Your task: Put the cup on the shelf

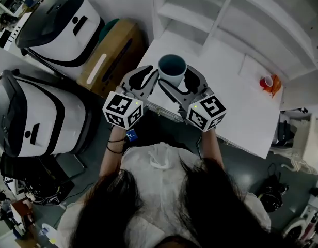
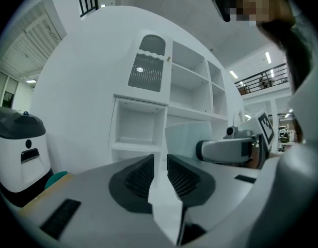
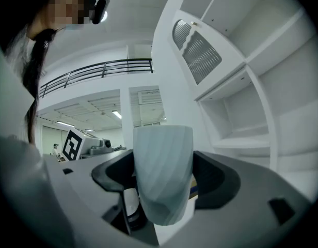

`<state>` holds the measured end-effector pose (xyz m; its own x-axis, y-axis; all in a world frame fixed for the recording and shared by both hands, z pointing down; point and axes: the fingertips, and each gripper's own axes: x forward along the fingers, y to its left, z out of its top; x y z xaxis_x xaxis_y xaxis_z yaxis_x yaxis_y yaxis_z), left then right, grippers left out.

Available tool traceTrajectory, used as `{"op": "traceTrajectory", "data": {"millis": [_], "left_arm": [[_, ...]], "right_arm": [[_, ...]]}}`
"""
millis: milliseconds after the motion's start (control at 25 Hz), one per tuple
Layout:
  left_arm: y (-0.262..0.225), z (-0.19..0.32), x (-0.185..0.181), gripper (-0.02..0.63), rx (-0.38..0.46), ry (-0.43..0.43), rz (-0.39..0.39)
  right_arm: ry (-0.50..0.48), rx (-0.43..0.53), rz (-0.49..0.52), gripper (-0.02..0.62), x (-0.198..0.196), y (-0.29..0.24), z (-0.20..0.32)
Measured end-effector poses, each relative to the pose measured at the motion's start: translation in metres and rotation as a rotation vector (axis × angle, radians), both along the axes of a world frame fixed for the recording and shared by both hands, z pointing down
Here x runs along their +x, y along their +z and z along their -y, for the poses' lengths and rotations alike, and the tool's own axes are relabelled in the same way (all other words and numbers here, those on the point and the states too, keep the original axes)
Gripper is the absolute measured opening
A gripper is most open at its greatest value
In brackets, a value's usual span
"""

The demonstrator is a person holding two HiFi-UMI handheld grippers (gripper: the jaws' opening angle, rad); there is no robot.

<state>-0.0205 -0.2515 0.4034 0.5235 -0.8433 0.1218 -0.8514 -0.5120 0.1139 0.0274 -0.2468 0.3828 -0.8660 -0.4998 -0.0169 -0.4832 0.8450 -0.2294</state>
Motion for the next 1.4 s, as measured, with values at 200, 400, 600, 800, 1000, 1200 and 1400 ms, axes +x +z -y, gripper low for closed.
{"op": "traceTrajectory", "data": {"millis": [200, 400, 600, 800, 1000, 1200, 1400], "left_arm": [[-0.009, 0.044, -0.014, 0.075, 0.015, 0.103, -0.015], [-0.017, 0.088, -0.031, 0.066, 0.045, 0.189, 0.011], [-0.029, 0.118, -0.039, 0.067, 0.068, 0.287, -0.041], [-0.034, 0.141, -0.046, 0.067, 0.078, 0.354, -0.055], [-0.024, 0.155, -0.061, 0.067, 0.064, 0.363, -0.025], [-0.012, 0.164, -0.071, 0.067, 0.034, 0.364, -0.04], [-0.008, 0.165, -0.072, 0.067, 0.025, 0.39, -0.046]], "right_arm": [[0.112, 0.002, -0.003, 0.341, -0.017, -0.007, 0.042], [0.219, 0.026, -0.018, 0.339, -0.035, -0.014, 0.081], [0.352, 0.085, 0.031, 0.341, -0.042, -0.028, 0.107], [0.426, 0.099, 0.057, 0.341, -0.046, -0.033, 0.134], [0.504, 0.103, 0.044, 0.341, -0.039, -0.036, 0.168], [0.576, 0.097, 0.036, 0.341, -0.024, -0.035, 0.22], [0.648, 0.088, 0.009, 0.341, -0.011, -0.029, 0.276]]}}
